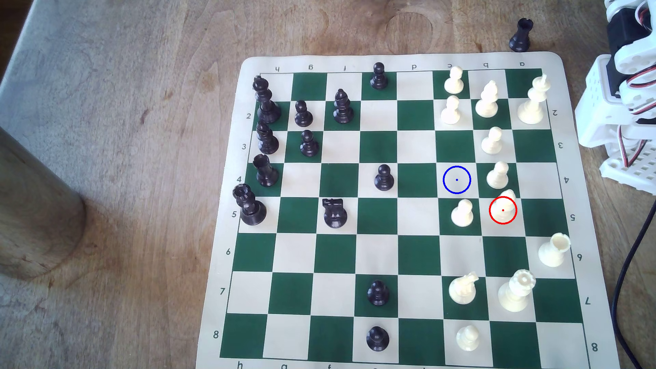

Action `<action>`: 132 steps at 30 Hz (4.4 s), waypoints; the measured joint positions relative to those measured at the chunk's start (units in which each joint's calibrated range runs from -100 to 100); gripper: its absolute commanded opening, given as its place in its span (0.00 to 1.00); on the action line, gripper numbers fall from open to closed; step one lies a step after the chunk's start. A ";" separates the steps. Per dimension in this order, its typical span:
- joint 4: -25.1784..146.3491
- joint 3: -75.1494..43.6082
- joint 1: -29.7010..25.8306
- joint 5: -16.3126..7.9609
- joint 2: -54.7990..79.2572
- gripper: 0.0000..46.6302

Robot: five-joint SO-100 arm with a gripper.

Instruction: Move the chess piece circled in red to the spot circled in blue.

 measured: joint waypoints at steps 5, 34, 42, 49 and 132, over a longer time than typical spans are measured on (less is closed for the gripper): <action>1.35 0.00 -3.61 0.20 0.00 0.00; 147.09 -48.89 -12.68 -2.54 0.17 0.00; 185.10 -54.59 -23.89 -8.01 5.87 0.04; 188.45 -54.59 -27.36 -20.85 17.01 0.00; 168.76 -47.81 -26.33 -24.57 51.61 0.00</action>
